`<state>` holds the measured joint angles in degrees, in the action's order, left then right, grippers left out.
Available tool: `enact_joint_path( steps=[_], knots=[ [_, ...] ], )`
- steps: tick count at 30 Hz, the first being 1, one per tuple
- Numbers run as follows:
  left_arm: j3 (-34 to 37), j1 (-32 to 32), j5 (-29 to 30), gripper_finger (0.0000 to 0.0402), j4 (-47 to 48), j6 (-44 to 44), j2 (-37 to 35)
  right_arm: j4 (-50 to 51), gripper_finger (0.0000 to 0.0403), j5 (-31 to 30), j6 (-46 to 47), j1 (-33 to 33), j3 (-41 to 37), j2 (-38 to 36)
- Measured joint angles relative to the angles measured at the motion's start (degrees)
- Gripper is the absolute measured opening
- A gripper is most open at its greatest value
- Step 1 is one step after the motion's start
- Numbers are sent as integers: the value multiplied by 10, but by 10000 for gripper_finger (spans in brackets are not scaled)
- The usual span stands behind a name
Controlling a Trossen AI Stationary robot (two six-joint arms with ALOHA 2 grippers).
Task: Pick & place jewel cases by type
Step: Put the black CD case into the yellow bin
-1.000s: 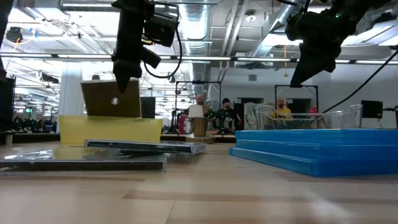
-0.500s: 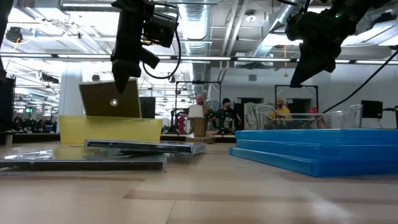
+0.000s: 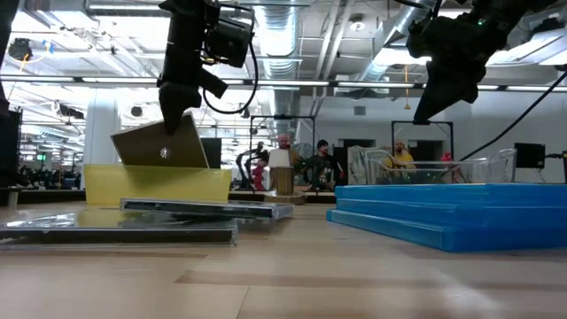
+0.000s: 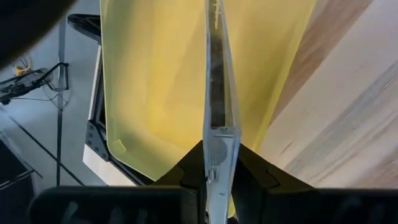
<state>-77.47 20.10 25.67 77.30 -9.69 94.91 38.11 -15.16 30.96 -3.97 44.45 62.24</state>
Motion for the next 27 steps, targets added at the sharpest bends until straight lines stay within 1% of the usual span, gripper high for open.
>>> enact_joint_path(
  steps=[11,17,21,27],
  knots=[
    [0,0,0,47,0,0,0,0,0,0,0,0,0,0],
    [0,10,-33,50,0,-1,0,0,0,0,0,0,0,0],
    [0,24,-45,72,0,-1,0,0,0,0,0,0,0,0],
    [0,38,-48,127,0,-1,0,0,0,0,0,0,0,0]
  ],
)
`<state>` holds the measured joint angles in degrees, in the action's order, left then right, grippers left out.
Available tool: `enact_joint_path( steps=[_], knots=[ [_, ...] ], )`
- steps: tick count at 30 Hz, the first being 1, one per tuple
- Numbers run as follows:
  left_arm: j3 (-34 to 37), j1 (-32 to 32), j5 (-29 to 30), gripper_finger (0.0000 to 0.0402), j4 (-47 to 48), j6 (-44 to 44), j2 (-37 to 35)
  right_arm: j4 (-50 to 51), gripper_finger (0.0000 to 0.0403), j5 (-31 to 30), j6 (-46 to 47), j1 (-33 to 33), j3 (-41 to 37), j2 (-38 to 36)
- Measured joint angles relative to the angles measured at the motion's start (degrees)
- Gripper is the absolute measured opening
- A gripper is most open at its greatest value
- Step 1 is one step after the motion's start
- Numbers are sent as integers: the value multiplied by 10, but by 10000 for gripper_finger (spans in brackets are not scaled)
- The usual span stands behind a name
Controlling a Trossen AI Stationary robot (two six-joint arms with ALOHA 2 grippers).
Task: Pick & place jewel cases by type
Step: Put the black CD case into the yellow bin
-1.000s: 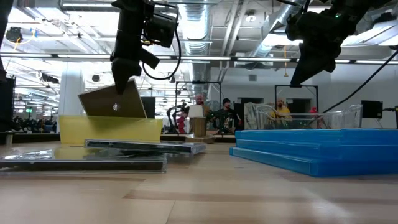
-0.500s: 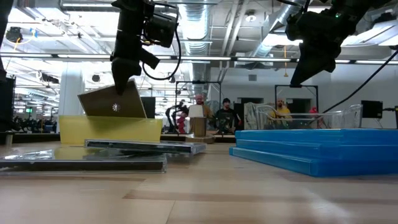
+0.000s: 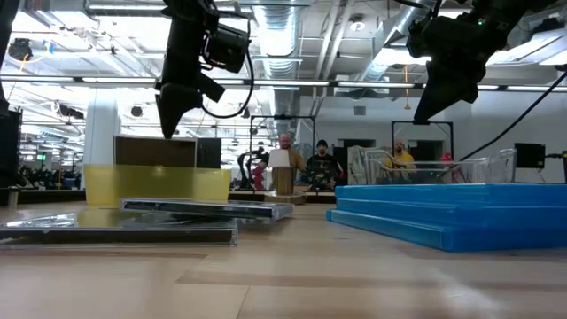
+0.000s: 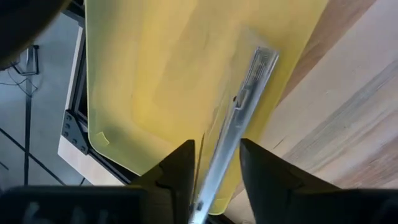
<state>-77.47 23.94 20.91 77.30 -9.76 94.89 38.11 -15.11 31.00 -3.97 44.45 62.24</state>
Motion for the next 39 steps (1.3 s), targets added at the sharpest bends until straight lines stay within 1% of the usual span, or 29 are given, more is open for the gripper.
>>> enact_joint_path(
  steps=[4,8,26,35,39],
  knots=[
    [0,1,0,155,0,2,0,0,0,0,0,0,0,0],
    [0,1,1,168,0,17,0,0,0,0,0,0,0,0],
    [0,1,5,169,-2,17,0,0,0,0,1,0,0,0],
    [0,1,35,169,-5,18,-2,0,0,0,1,0,0,0],
    [0,0,38,169,-22,18,-20,0,0,0,1,0,0,0]
  ],
)
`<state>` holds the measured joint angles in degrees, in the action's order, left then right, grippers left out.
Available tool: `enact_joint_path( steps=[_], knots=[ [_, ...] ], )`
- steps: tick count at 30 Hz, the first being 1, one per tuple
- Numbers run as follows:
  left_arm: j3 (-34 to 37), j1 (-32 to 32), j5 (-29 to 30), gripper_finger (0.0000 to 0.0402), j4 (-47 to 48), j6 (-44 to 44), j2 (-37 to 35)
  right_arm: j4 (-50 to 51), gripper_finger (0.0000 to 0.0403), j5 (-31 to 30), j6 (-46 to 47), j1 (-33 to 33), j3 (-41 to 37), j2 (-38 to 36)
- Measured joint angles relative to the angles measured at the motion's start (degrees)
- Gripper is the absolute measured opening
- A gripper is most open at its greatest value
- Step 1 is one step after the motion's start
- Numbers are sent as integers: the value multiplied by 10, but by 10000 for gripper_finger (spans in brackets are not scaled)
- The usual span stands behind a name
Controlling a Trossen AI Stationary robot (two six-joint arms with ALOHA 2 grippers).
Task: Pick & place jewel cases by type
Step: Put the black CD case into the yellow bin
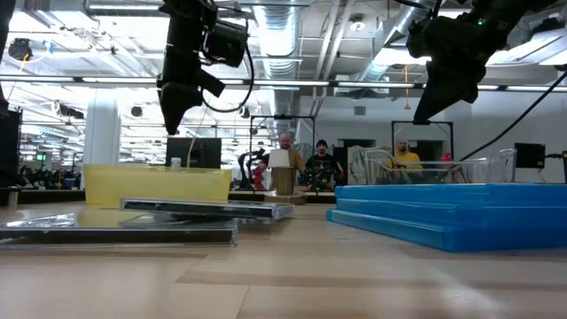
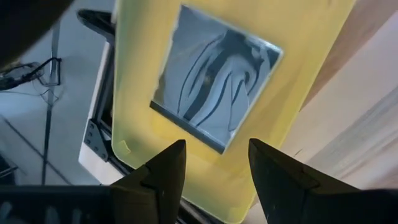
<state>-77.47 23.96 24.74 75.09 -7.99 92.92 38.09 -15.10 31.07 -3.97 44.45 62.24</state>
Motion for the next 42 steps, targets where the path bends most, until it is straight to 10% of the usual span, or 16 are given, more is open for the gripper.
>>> enact_joint_path(
  steps=[28,42],
  knots=[
    [4,-41,-119,169,-186,-79,-219,-13,0,0,19,0,0,0],
    [204,-93,-189,169,-376,-214,-254,-13,0,0,20,0,0,0]
  ],
)
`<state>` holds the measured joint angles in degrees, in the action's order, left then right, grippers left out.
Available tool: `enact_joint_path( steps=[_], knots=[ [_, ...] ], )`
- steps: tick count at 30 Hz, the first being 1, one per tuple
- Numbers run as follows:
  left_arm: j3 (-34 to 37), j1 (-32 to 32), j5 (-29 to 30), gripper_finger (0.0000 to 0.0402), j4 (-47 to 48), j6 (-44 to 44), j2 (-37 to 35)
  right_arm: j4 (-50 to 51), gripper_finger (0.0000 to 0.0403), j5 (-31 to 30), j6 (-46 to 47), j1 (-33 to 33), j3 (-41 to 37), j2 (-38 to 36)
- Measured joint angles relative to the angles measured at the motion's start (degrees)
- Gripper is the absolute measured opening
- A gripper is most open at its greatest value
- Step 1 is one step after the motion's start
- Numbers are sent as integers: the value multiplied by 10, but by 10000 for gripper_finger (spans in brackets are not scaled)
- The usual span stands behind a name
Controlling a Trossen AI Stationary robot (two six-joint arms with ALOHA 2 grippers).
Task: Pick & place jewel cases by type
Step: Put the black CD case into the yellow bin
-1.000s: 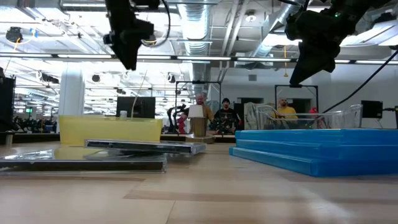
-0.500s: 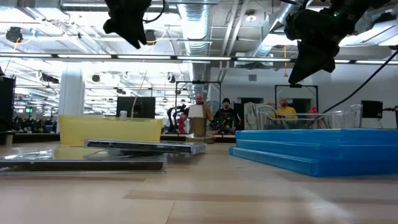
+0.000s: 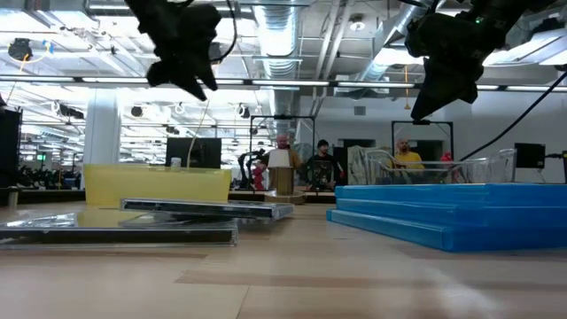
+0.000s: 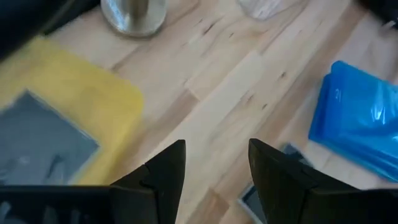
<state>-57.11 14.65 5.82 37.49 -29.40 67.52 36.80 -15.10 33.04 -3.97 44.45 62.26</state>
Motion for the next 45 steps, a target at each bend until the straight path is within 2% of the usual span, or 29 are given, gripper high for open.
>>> enact_joint_path(
  steps=[13,21,29,38,45],
  knots=[
    [163,-39,-25,169,-150,-174,-142,-13,0,0,0,0,0,0],
    [224,-77,-25,169,-207,-243,-183,-18,0,-2,0,0,0,0],
    [236,-118,-25,169,-248,-258,-185,-20,0,-2,0,0,0,0],
    [236,-176,-25,169,-244,-284,-184,-22,0,2,0,-1,0,0],
    [236,-195,-24,169,-244,-291,-184,-29,0,2,0,-1,0,0]
  ],
)
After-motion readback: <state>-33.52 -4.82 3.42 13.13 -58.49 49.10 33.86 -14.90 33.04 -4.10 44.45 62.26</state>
